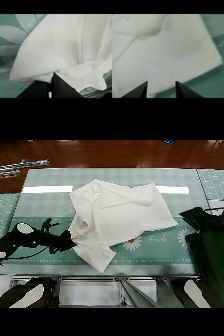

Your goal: Fold the shirts.

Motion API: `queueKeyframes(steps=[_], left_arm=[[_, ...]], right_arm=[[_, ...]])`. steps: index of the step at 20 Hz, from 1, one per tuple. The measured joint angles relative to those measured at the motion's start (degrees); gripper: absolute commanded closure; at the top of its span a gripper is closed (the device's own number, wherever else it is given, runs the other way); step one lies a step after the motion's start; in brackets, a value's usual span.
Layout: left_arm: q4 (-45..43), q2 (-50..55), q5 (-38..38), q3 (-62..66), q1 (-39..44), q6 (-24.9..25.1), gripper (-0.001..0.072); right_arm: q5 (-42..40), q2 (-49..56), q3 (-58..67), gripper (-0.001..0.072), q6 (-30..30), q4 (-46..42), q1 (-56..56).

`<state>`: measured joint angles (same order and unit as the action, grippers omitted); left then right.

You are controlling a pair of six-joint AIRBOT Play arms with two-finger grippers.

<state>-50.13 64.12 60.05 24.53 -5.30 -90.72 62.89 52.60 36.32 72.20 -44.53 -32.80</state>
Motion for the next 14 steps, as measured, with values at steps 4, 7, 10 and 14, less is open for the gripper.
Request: queueKeyframes(steps=[4,7,10,14], left_arm=[[0.2,0.0,-0.8,0.2,0.5,0.2,0.0688],[0.3,0.0,-1.0,0.2,0.6,0.2,0.0688],[0.3,0.0,-1.1,0.2,0.7,0.2,0.0688],[0.3,0.0,-1.2,0.2,0.7,0.2,0.0688]], right_arm=[[3.0,4.1,-0.8,0.0305,3.9,-8.0,-5.8],[3.0,10.3,-0.6,0.0305,2.9,-7.2,-7.2],[2.8,17.7,1.4,0.0305,0.7,-4.5,-6.7],[0.3,26.0,6.6,0.0306,0.1,-2.8,-0.2]])
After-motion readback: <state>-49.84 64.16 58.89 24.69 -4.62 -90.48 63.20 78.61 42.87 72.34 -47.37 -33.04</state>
